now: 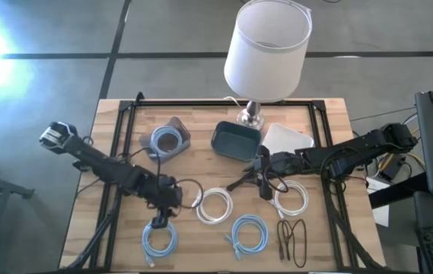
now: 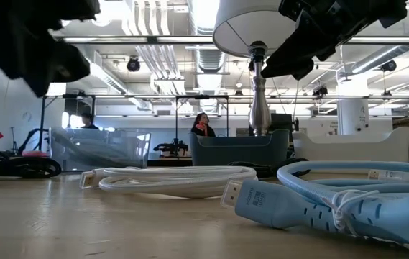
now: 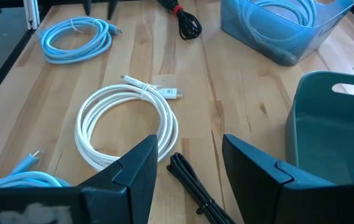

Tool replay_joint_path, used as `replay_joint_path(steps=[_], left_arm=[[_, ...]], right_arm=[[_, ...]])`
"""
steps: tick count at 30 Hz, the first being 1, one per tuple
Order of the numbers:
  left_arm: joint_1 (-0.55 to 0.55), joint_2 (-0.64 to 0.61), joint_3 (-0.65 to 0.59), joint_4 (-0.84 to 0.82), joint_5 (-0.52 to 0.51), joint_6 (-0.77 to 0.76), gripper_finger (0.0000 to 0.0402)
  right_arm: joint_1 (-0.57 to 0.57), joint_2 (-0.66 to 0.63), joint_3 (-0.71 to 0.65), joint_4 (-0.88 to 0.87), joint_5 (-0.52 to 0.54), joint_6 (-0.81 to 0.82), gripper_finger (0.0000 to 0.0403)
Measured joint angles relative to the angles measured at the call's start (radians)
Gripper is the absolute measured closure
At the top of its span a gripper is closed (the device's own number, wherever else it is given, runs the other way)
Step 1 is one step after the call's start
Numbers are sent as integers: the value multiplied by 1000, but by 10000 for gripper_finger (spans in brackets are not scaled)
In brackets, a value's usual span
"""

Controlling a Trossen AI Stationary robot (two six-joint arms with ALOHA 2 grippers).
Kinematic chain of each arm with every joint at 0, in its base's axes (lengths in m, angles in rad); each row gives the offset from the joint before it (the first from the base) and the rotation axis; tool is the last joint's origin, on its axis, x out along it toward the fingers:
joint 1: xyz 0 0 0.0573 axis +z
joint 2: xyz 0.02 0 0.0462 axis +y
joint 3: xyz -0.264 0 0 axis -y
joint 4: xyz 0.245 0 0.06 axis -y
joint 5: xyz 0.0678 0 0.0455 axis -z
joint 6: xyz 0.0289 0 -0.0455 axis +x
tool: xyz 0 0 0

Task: Pick & Place USB Port
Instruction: Put the left blue HDMI cable into the black bin

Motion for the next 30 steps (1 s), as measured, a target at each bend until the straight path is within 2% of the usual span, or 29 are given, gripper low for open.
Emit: replay_joint_path(steps=[12,20,26,30], left_arm=[[-127,0,-115,20,-3,-226,241],[-151,0,-234,211,-3,-239,232],[-152,0,-311,264,-2,-280,231],[-152,0,-371,399,8,-304,234]], right_arm=[[0,0,0,0,0,3,227],[0,0,0,-1,0,3,227],[0,0,0,-1,0,3,227],[0,0,0,-1,0,3,227]])
